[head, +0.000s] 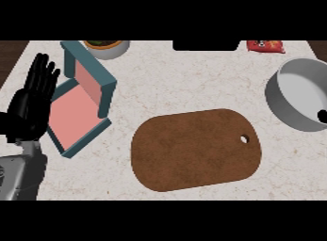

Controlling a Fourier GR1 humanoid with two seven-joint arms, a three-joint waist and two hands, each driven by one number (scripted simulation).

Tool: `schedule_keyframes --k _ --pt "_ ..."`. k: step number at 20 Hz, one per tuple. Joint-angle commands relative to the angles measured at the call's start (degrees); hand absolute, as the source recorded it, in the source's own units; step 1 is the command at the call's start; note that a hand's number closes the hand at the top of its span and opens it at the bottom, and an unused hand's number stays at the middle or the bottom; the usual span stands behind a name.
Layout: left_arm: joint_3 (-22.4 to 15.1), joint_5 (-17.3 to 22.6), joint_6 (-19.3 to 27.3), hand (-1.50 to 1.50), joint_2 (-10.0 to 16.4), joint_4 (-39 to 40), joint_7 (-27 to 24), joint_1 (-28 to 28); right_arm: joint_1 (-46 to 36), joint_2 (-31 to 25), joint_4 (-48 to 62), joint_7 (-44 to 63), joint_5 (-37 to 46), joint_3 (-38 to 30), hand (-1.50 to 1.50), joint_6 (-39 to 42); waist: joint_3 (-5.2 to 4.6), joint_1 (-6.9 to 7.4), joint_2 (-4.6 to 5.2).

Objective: Pick the bell pepper from the cutting board and place it in the pot

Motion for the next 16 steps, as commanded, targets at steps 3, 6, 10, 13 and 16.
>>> schedule_keyframes --k 3,6,10,13,16 --pt "0.6 0.1 -1.0 0.0 -0.1 3.4 -1.8 -1.8 0.0 -2.0 5.7 -11.5 -9.3 0.8 -1.5 -3.1 0.38 -0.03 0.29" --pt "-1.4 -2.0 1.7 0.0 -3.3 5.1 -3.4 -2.7 -0.6 -0.7 5.3 -16.4 -11.2 1.2 -1.5 -10.3 0.39 -0.15 0.36" --pt "1.4 1.0 -1.4 0.0 0.0 1.7 -1.9 -0.1 -0.8 2.1 -1.2 -17.1 -17.2 -0.6 -1.5 -15.2 0.36 -0.18 0.15" --pt "-0.6 -0.1 -0.5 0.0 -0.5 -2.2 1.4 0.9 -3.5 -0.8 -3.3 -14.8 -20.8 -3.3 -1.5 -15.1 0.38 0.08 0.0" --pt "0.8 0.1 -0.4 0.0 0.4 0.1 1.3 -1.0 3.2 2.6 -9.0 -20.4 -28.9 -4.7 -1.5 -18.8 0.39 -0.76 0.01"
